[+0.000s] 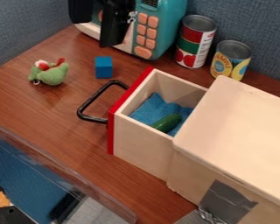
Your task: Close the drawer
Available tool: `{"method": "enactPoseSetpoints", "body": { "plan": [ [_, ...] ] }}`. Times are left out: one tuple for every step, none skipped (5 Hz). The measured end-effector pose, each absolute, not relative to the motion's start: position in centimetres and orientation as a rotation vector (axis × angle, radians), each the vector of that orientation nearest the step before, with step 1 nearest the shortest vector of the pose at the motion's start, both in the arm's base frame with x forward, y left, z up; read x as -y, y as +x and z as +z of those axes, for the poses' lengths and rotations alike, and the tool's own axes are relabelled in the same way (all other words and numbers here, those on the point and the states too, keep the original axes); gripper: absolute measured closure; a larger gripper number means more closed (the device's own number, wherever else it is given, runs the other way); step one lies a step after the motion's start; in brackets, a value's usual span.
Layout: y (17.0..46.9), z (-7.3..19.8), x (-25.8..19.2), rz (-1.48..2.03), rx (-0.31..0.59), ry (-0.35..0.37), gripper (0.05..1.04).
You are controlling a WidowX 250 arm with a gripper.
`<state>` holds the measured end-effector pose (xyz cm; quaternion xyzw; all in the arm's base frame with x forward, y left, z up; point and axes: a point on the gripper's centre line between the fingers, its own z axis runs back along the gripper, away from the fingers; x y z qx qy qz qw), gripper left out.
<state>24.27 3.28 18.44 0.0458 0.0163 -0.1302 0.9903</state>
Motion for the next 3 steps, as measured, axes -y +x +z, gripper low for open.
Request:
{"method": "enactPoseSetpoints", "body": {
  "plan": [
    [24.3,17.7,-3.3,-0.266,-0.06,0.086,0.083],
    [24.1,14.2,-4.6,-0.346,-0.143,0.089,0.083],
    [23.5,11.7,-6.8,-0.386,-0.181,0.118,0.083]
  ]
}}
